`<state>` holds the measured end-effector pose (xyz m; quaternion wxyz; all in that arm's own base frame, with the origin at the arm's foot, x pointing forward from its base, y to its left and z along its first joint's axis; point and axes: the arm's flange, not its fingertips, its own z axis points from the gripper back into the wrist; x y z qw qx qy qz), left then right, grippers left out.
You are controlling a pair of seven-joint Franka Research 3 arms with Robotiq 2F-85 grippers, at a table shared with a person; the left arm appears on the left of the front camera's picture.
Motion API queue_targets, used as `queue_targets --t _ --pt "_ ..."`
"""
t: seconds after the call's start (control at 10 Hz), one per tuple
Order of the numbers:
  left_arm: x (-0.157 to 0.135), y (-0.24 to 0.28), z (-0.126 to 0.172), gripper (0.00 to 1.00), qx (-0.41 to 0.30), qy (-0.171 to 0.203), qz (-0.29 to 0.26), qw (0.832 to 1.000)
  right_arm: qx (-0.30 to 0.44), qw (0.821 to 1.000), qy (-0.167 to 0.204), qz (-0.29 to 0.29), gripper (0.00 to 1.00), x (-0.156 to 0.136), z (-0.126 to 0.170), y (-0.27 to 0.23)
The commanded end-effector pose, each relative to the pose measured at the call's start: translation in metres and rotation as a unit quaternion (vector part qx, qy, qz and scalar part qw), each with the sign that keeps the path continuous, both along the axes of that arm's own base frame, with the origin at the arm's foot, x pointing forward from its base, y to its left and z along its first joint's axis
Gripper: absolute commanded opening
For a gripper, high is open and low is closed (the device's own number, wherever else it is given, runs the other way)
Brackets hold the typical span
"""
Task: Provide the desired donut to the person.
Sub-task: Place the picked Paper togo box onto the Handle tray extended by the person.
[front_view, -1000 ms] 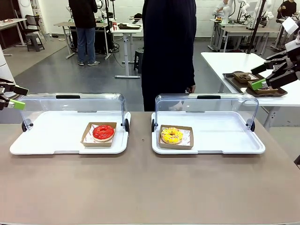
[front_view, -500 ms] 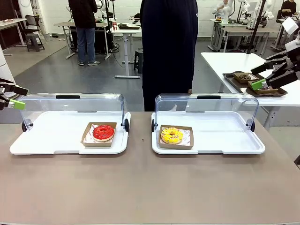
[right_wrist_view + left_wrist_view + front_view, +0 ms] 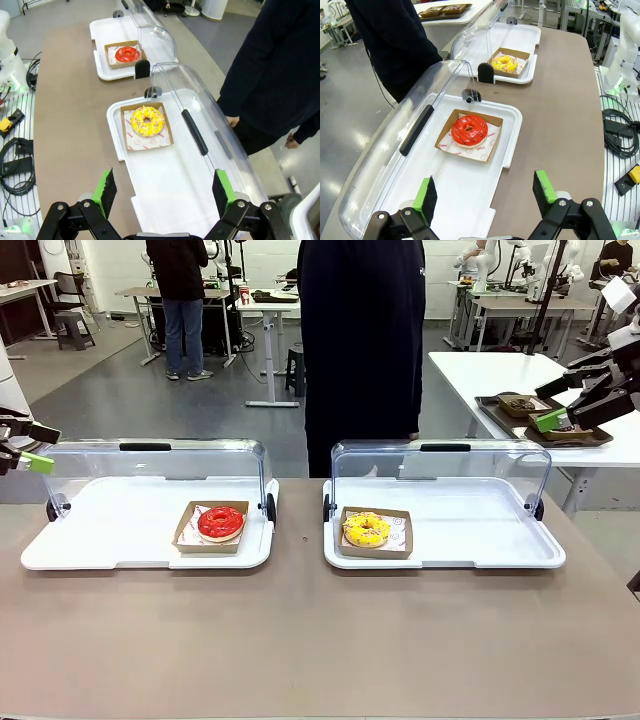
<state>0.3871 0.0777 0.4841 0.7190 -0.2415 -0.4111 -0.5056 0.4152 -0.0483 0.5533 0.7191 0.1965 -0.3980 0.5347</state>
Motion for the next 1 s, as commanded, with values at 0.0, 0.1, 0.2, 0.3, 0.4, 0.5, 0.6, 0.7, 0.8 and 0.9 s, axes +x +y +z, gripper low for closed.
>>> queue_targets --t 0.0,0.1,0.2,0.3,0.4,0.5,0.6,0.7,0.8,0.9 --pt "-0.0007 0.0002 -0.0002 1.0 -0.003 -0.001 -0.001 1.0 0.004 1.0 0.001 0.003 1.0 -0.0005 -0.0009 -0.0005" --pt "-0.0007 0.0002 -0.0002 1.0 -0.003 -0.001 -0.001 1.0 0.004 1.0 0.001 0.003 1.0 -0.0005 -0.0009 -0.0005" --pt "-0.0007 0.0002 -0.0002 1.0 -0.003 -0.001 -0.001 1.0 0.004 1.0 0.001 0.003 1.0 -0.0005 -0.0009 -0.0005" --pt "-0.0007 0.0002 -0.0002 1.0 -0.003 -0.001 -0.001 1.0 0.004 1.0 0.001 0.003 1.0 -0.0005 -0.0009 -0.0005" --pt "-0.0007 0.0002 -0.0002 1.0 -0.003 -0.001 -0.001 1.0 0.004 1.0 0.001 0.003 1.0 -0.0005 -0.0009 -0.0005" --pt "-0.0007 0.0002 -0.0002 1.0 -0.003 -0.001 -0.001 1.0 0.004 1.0 0.001 0.003 1.0 -0.0005 -0.0009 -0.0005" --pt "-0.0007 0.0002 -0.0002 1.0 -0.003 -0.001 -0.001 1.0 0.004 1.0 0.001 0.003 1.0 -0.0005 -0.0009 -0.0005" --pt "-0.0007 0.0002 -0.0002 1.0 -0.003 -0.001 -0.001 1.0 0.004 1.0 0.001 0.003 1.0 -0.0005 -0.0009 -0.0005" --pt "-0.0007 0.0002 -0.0002 1.0 -0.003 -0.001 -0.001 1.0 0.004 1.0 0.001 0.003 1.0 -0.0005 -0.0009 -0.0005" --pt "-0.0007 0.0002 -0.0002 1.0 -0.003 -0.001 -0.001 1.0 0.004 1.0 0.001 0.003 1.0 -0.0005 -0.0009 -0.0005"
